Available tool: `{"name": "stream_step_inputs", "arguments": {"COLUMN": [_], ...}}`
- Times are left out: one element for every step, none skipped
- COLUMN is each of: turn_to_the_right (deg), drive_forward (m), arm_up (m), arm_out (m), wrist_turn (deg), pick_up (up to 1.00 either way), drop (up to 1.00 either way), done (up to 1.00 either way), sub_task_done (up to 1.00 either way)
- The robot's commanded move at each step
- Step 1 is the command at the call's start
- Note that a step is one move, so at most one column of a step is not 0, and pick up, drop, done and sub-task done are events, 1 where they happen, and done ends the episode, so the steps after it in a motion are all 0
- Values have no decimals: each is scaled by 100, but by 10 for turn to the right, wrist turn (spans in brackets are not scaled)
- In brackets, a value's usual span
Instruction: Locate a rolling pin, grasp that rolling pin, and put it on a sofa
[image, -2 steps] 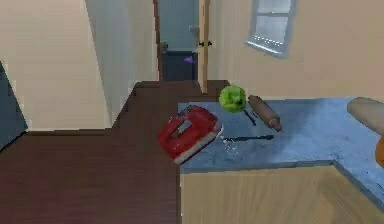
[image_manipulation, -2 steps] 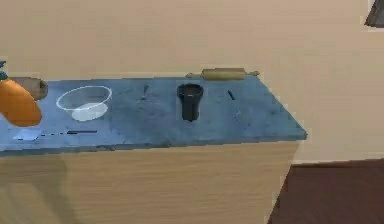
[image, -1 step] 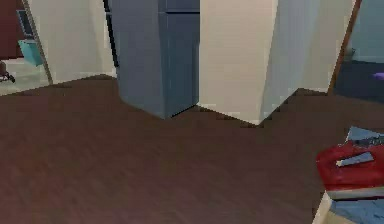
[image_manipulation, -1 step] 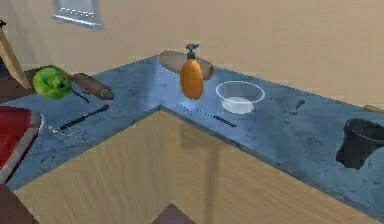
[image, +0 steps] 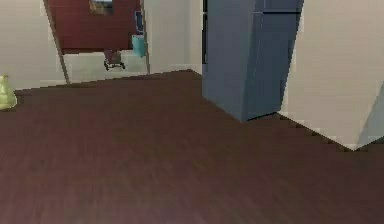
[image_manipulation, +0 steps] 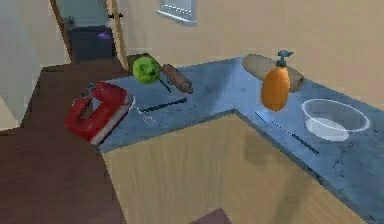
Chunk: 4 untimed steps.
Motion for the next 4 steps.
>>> {"name": "stream_step_inputs", "arguments": {"turn_to_the_right": [420, 0, 210, 0], "drive_forward": [0, 60, 0, 50], "arm_up": [0, 0, 0, 0], "arm_out": [0, 0, 0, 0], "wrist_turn": [0, 0, 0, 0], "pick_up": [0, 0, 0, 0], "drop": [0, 0, 0, 0], "done": [0, 0, 0, 0], "sub_task_done": [0, 0, 0, 0]}}
